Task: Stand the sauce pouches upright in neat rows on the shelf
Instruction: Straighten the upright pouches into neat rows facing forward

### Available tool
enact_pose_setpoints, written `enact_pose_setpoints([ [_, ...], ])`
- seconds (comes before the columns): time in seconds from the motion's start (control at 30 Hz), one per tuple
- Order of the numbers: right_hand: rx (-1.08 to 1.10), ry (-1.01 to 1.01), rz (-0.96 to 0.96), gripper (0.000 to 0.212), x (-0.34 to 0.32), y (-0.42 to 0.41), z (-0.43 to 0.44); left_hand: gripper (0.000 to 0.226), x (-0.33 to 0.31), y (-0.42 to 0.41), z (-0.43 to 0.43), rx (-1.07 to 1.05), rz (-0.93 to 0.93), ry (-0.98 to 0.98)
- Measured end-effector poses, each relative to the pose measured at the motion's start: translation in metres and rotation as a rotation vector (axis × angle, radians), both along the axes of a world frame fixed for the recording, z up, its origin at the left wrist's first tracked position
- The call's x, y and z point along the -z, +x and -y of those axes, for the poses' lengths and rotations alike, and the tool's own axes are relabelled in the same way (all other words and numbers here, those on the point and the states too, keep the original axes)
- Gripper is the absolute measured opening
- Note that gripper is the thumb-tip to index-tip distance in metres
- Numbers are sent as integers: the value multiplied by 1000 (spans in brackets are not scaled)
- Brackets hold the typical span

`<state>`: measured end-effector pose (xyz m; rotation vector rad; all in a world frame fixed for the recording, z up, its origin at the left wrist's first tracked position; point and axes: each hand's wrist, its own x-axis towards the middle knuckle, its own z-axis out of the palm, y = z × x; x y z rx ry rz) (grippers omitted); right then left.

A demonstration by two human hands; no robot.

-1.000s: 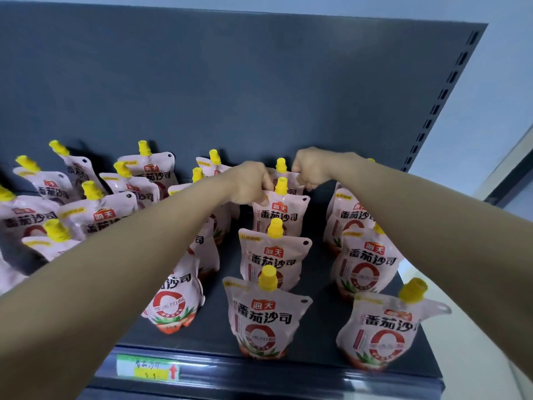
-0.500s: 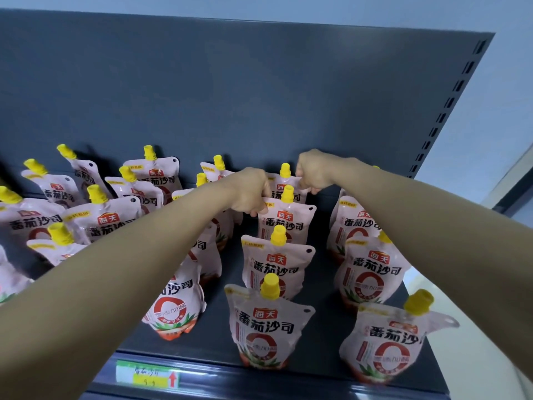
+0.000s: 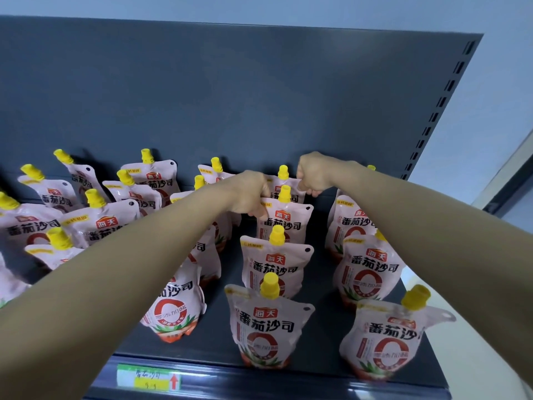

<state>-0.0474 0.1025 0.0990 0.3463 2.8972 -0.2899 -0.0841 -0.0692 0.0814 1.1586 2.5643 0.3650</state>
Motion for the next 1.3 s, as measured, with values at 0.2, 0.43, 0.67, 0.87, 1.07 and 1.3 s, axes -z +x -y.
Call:
enact_pose_setpoints([
  [0.2, 27, 30, -53, 35, 2, -2, 2, 18, 3, 4, -5, -64, -87, 3],
  [0.43, 47, 31, -61, 35, 2, 1, 0, 22, 4, 1, -6, -98, -124, 14],
  [0.67, 52, -98, 10, 14, -6, 8, 2, 20, 3, 1, -8, -90, -116, -1],
  [0.87, 104, -86, -36, 22, -28, 18, 7, 16, 0, 1, -6, -45, -93, -2],
  [1.07, 139, -70, -101, 20, -39, 28, 16, 17, -1, 4, -2, -32, -94, 17],
  [1.3, 163, -37, -151, 19, -46, 43, 23, 20, -6, 11, 4, -10, -101, 22],
])
